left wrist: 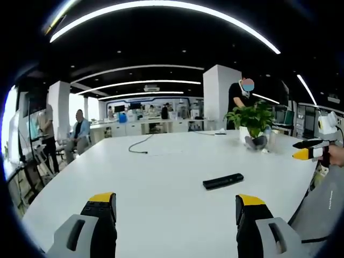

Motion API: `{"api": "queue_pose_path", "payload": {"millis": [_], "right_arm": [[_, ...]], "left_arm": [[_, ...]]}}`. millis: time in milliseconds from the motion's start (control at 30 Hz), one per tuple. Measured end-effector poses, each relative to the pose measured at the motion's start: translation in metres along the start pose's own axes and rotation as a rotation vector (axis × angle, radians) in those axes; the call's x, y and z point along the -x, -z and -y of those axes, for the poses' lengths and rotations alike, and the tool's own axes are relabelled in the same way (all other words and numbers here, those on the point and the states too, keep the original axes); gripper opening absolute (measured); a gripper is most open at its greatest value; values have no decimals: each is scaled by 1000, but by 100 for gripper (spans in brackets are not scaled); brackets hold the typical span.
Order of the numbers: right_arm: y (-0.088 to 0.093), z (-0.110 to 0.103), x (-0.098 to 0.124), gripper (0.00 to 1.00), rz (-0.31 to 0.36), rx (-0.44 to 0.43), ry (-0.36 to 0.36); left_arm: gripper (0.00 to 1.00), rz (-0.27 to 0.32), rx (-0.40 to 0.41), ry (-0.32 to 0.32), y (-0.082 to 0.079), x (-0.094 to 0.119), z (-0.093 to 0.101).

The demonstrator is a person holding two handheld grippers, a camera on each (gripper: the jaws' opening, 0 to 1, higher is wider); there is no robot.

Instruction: Press the specified remote control buttons in sequence, fully releasing each button before pressing the next.

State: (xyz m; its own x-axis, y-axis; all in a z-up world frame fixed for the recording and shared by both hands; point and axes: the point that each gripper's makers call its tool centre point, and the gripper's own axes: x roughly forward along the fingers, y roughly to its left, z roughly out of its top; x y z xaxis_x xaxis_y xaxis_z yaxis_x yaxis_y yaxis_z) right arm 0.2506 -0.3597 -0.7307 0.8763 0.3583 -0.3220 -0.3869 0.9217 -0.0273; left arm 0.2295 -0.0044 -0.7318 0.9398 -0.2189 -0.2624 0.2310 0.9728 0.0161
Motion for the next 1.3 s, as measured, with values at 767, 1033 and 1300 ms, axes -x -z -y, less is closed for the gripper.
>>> {"api": "queue_pose_path", "payload": {"millis": [767, 1033, 1300], "right_arm": [[0, 3, 0, 84, 8, -15, -2], [-2, 1, 1, 84, 18, -27, -8], [-5, -3, 2, 84, 29, -33, -26]], "left_arm": [[95, -6, 13, -15, 1, 0, -3], [95, -9, 12, -17, 2, 0, -4], [95, -19, 16, -17, 4, 0, -3]]}}
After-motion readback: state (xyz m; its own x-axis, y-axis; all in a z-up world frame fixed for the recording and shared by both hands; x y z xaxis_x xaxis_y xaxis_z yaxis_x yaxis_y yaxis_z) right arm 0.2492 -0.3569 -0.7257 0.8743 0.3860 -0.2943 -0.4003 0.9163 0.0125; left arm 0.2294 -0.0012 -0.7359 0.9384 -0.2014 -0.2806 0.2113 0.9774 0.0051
